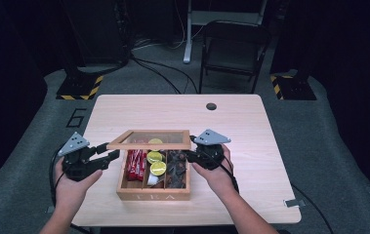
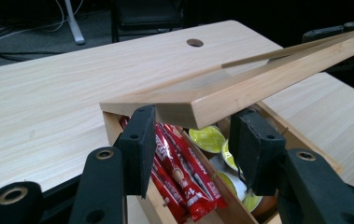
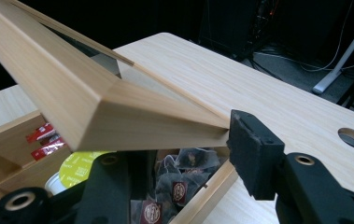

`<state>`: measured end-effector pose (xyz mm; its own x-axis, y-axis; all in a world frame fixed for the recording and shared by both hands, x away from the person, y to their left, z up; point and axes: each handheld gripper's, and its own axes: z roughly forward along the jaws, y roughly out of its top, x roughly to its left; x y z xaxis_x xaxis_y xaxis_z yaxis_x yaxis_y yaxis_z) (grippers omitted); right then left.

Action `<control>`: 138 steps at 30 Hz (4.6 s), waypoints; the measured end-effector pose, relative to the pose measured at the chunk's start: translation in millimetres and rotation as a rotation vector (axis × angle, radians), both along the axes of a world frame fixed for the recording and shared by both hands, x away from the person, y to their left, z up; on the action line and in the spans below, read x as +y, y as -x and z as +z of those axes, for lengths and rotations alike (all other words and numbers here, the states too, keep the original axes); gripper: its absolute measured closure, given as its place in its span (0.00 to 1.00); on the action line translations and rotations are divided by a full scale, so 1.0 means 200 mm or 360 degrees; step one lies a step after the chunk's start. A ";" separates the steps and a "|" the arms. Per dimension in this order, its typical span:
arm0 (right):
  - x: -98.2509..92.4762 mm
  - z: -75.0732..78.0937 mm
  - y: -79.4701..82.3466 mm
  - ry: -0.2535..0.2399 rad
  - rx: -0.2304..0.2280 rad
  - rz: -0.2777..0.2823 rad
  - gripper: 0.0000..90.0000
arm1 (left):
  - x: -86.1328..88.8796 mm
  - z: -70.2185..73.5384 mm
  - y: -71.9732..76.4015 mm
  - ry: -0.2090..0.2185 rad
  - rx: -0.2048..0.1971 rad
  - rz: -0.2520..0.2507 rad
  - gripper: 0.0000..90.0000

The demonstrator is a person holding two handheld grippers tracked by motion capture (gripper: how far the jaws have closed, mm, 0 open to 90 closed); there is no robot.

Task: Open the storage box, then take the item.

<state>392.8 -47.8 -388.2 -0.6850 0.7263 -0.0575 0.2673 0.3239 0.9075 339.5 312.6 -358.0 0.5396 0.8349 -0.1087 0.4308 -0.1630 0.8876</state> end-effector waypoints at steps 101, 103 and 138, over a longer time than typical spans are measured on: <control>-0.01 0.02 -0.11 -0.0072 0.0037 0.0033 0.58 | -0.24 -0.52 -0.18 -0.0204 0.0176 0.0108 0.93; -0.01 0.02 -0.11 -0.0069 0.0028 0.0039 0.58 | -0.24 -0.52 -0.18 -0.0211 0.0167 0.0104 0.94; -0.01 0.02 -0.12 -0.0077 0.0019 0.0046 0.58 | -0.14 -0.41 -0.07 -0.0084 0.0123 0.0096 0.97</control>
